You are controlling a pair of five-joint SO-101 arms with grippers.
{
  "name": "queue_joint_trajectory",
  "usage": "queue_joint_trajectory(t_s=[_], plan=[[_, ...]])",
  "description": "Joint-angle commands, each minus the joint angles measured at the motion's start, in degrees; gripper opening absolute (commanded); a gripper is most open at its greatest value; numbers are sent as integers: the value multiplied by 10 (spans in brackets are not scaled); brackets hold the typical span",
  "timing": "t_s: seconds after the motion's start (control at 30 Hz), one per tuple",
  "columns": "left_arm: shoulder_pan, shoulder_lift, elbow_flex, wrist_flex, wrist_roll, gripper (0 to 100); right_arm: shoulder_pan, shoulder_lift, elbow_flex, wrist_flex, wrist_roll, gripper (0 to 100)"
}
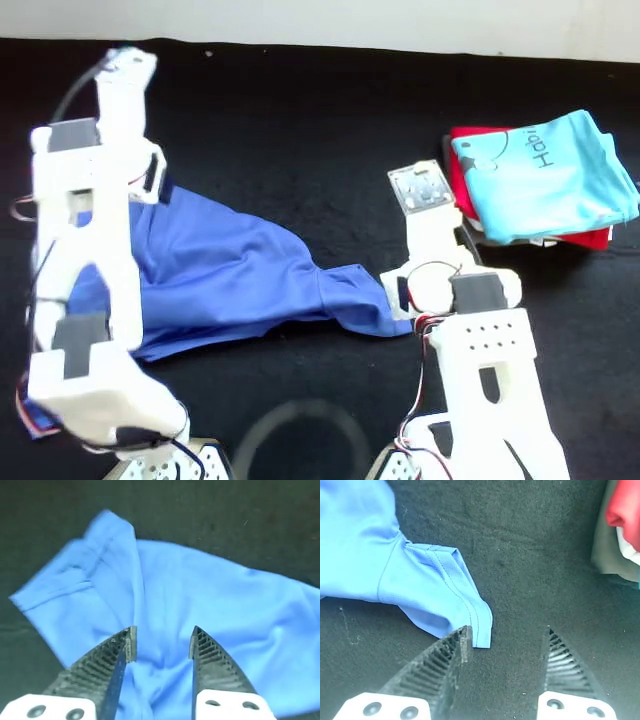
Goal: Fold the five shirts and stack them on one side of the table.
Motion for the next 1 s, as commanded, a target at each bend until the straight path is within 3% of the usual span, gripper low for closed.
queue_joint_trajectory(t_s=[0.0, 0.23, 0.37, 0.77, 0.97], plan=[[-36, 46, -40, -13, -8, 182, -44, 4, -27, 11, -5, 221], [-167, 55, -110, 84, -11, 182, -157, 50, -30, -47, -51, 221], [-240, 55, -126, 137, -62, 182, -207, 154, -71, -80, -62, 222], [-373, 55, -127, 144, -100, 181, -407, 476, -349, -83, -62, 224], [-417, 55, -127, 144, -128, 181, -437, 615, -424, -84, -62, 224]])
